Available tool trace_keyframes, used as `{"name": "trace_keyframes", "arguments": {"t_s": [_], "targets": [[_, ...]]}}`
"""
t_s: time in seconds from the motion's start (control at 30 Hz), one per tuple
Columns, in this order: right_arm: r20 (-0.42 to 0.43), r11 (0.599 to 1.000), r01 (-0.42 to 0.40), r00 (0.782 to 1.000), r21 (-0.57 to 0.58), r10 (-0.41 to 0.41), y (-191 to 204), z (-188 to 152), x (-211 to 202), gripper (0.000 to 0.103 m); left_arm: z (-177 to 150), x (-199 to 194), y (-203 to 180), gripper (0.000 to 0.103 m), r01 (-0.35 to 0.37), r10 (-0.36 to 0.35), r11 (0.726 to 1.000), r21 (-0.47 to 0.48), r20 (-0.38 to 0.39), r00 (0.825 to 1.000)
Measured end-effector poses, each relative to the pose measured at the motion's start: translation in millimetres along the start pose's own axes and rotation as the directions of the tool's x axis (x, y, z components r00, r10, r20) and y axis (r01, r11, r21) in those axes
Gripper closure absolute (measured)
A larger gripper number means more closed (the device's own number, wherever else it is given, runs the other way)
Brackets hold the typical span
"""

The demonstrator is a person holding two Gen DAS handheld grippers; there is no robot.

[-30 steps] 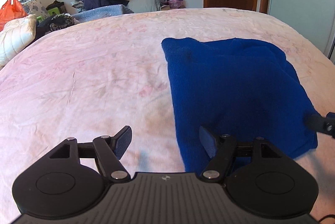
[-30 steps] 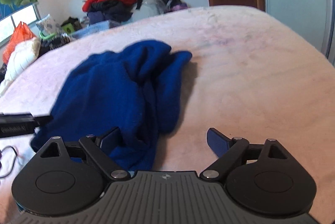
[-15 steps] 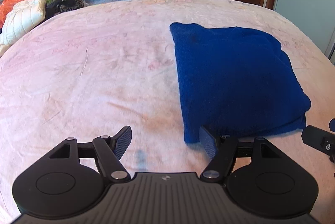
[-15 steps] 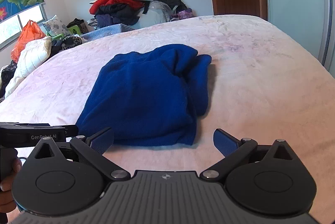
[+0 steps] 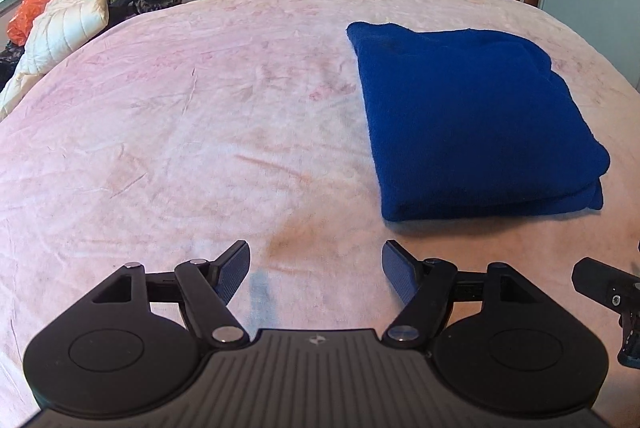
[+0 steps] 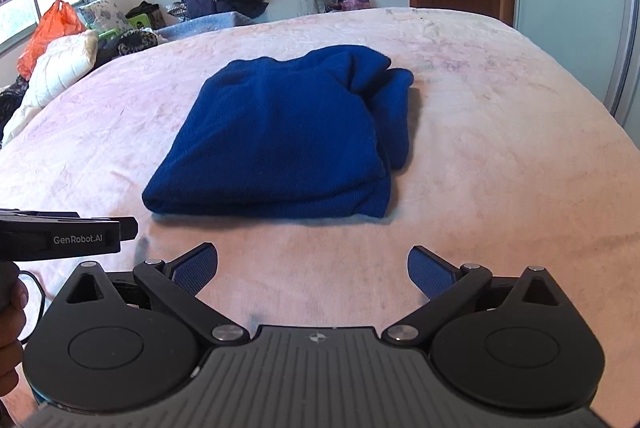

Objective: Fold small clothes

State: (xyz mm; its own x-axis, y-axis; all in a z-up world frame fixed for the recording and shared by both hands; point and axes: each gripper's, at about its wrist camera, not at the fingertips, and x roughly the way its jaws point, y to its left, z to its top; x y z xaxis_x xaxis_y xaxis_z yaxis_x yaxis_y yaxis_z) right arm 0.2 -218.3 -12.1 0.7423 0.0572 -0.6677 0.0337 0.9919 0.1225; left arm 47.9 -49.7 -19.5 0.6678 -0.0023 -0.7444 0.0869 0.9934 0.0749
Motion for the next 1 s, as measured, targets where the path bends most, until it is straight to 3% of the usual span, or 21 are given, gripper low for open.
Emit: {"name": "trace_keyframes", "arguments": {"t_s": [0.37,0.5,1.0], "targets": [[0.025,0.995,0.093,0.995,-0.046,-0.092,2.5,-18.9,28.0,0.0,-25.2,10.7,-5.4,0.013,-0.015,0.01,0.999,0.038,0.129,0.992],[0.053,0.99,0.118,0.992,-0.073,-0.115,7.3,-22.5,31.7,0.0,-29.7,13.4,-1.7,0.004,-0.025,0.024,1.0,0.0,0.149,0.988],[0.073,0.99,0.12,0.991,-0.07,-0.115,6.8,-26.3,32.7,0.0,-36.3,16.6,4.6,0.0,-0.006,0.013,0.999,-0.041,0.17,0.985]]}}
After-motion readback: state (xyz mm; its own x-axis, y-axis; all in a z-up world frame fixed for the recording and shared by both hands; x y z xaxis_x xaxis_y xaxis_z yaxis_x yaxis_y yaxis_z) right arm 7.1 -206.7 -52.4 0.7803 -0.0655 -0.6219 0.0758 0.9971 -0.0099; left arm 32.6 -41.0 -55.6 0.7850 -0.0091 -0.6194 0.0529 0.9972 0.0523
